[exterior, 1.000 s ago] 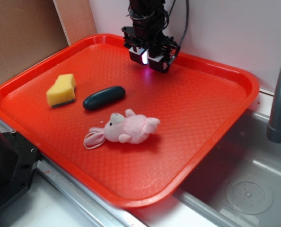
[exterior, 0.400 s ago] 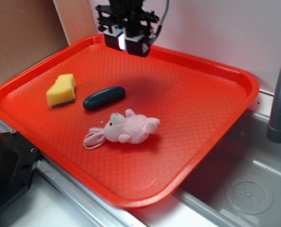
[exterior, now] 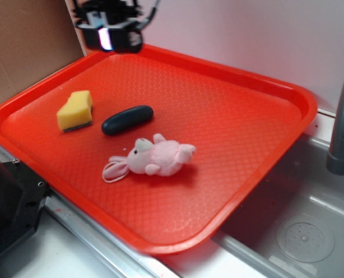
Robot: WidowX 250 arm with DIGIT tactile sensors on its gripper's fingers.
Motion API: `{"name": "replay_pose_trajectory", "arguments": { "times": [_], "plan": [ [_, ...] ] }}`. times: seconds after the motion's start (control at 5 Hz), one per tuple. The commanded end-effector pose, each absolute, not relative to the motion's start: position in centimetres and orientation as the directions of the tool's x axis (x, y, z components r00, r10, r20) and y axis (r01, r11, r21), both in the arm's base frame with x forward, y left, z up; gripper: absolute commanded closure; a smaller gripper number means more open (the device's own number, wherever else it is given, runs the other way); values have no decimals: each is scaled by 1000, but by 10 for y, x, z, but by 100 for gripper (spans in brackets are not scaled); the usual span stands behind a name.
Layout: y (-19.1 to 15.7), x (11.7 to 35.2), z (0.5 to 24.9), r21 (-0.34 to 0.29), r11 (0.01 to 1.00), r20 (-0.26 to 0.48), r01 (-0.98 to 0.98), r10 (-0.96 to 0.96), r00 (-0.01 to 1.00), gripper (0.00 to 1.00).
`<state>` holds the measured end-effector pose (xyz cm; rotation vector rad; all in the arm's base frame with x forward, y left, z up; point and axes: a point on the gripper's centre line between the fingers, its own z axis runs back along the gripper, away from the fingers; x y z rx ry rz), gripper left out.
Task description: Grab the green ball.
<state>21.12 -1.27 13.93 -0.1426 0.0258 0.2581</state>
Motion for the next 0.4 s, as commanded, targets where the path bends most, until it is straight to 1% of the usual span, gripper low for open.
{"name": "replay_pose_trajectory", "arguments": {
  "times": [0.0,0.2],
  "plan": [
    [-6,171,166,-182,955,18,-234,241,970,100],
    [-8,169,171,-107,960,35,-260,265,963,100]
  ]
}}
